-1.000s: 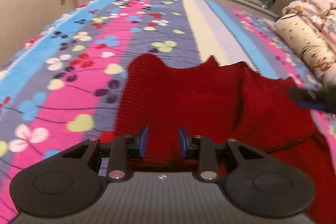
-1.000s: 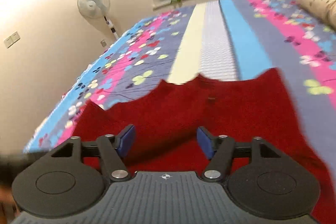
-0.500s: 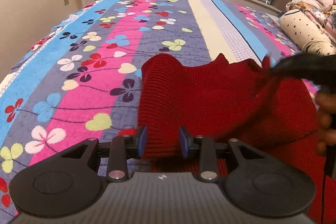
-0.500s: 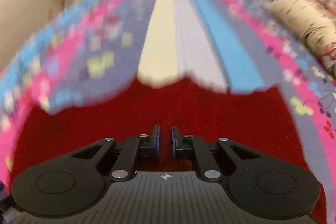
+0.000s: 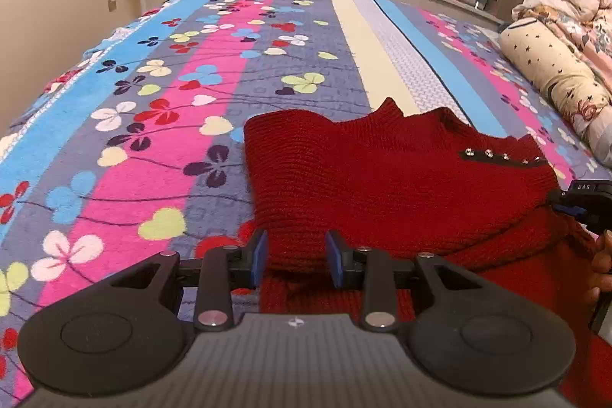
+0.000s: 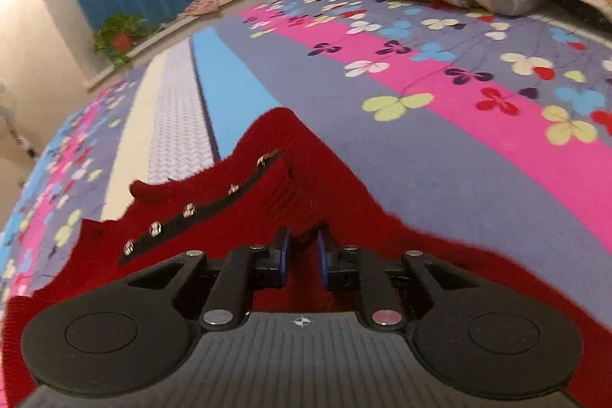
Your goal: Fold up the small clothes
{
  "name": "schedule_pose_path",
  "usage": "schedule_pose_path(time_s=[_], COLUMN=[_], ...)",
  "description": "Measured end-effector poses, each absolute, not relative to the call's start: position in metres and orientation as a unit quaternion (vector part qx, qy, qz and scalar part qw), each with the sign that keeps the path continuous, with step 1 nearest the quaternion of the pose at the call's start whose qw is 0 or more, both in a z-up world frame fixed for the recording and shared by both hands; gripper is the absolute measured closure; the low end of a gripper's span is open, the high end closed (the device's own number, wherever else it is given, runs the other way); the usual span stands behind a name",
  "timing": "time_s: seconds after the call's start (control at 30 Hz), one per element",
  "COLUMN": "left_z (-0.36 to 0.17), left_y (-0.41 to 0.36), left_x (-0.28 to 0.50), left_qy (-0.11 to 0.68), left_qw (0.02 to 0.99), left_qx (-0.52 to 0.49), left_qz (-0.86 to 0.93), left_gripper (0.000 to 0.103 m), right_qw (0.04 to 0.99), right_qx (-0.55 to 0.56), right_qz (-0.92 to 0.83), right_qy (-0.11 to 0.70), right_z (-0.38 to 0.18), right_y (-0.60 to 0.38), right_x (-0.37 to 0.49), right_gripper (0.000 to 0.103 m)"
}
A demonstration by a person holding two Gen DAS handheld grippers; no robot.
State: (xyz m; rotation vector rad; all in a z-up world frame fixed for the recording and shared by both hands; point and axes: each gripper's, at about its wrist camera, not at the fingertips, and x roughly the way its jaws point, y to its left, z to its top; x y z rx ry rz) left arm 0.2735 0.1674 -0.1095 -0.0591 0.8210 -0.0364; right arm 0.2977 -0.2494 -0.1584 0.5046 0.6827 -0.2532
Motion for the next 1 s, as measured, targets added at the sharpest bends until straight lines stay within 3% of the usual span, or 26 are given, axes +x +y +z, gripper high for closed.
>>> schedule_pose_path(time_s=[0.07, 0.27, 0.3, 0.33, 0.37, 0.43, 0.47, 0.57, 0.6, 0.63, 0.7, 0.77, 0.87, 0.93, 0.97, 1.0], left_z=[-0.111, -0.130, -0.140, -0.145, -0.148, -0.143, -0.138, -0.128, -0.127, -0.126, -0.126, -0.128, -0.147, -0.147, -0.141, -0.134], left_y=[0.168, 0.171, 0.174, 0.176, 0.179, 0.183, 0.182, 0.176, 0.173, 0.172, 0.170, 0.172, 0.177, 0.181, 0.181, 0.181], left_x=[0.275, 0.285, 0.288, 0.289, 0.290, 0.290, 0.288, 0.285, 0.283, 0.283, 0.283, 0.284, 0.288, 0.285, 0.281, 0.277], left_qy=[0.398, 0.403, 0.416, 0.424, 0.430, 0.428, 0.422, 0.407, 0.405, 0.403, 0.400, 0.397, 0.428, 0.428, 0.423, 0.415], left_qw=[0.916, 0.913, 0.907, 0.903, 0.900, 0.900, 0.902, 0.910, 0.911, 0.912, 0.915, 0.915, 0.901, 0.901, 0.903, 0.907], left_qx=[-0.037, -0.053, -0.056, -0.062, -0.071, -0.088, -0.089, -0.080, -0.077, -0.073, -0.063, -0.066, -0.062, -0.073, -0.071, -0.068], left_qz=[-0.021, -0.018, -0.011, -0.006, -0.002, 0.001, 0.000, -0.005, -0.007, -0.008, -0.004, -0.003, 0.004, 0.001, -0.001, -0.005], left_gripper=[0.066, 0.064, 0.056, 0.049, 0.048, 0.049, 0.049, 0.049, 0.049, 0.049, 0.049, 0.049, 0.047, 0.047, 0.047, 0.047], right_qw=[0.909, 0.912, 0.915, 0.918, 0.918, 0.914, 0.912, 0.916, 0.919, 0.921, 0.939, 0.942, 0.913, 0.913, 0.915, 0.920], right_qx=[0.233, 0.223, 0.220, 0.219, 0.221, 0.230, 0.227, 0.182, 0.157, 0.140, 0.097, 0.096, 0.077, 0.087, 0.090, 0.097], right_qz=[-0.116, -0.129, -0.119, -0.105, -0.091, -0.067, -0.055, -0.035, -0.033, -0.023, -0.024, -0.049, -0.081, -0.067, -0.074, -0.077], right_qy=[0.327, 0.321, 0.317, 0.314, 0.315, 0.328, 0.338, 0.357, 0.359, 0.362, 0.329, 0.319, 0.392, 0.392, 0.385, 0.372], right_z=[-0.154, -0.142, -0.141, -0.139, -0.137, -0.137, -0.138, -0.143, -0.145, -0.145, -0.136, -0.133, -0.150, -0.141, -0.132, -0.121], right_y=[-0.259, -0.282, -0.283, -0.284, -0.285, -0.285, -0.282, -0.270, -0.264, -0.258, -0.250, -0.252, -0.257, -0.265, -0.270, -0.276], right_x=[0.304, 0.302, 0.298, 0.297, 0.297, 0.303, 0.307, 0.321, 0.325, 0.328, 0.324, 0.323, 0.331, 0.323, 0.316, 0.304], right_gripper=[0.102, 0.102, 0.099, 0.096, 0.088, 0.046, 0.044, 0.046, 0.058, 0.095, 0.101, 0.102, 0.103, 0.101, 0.097, 0.082])
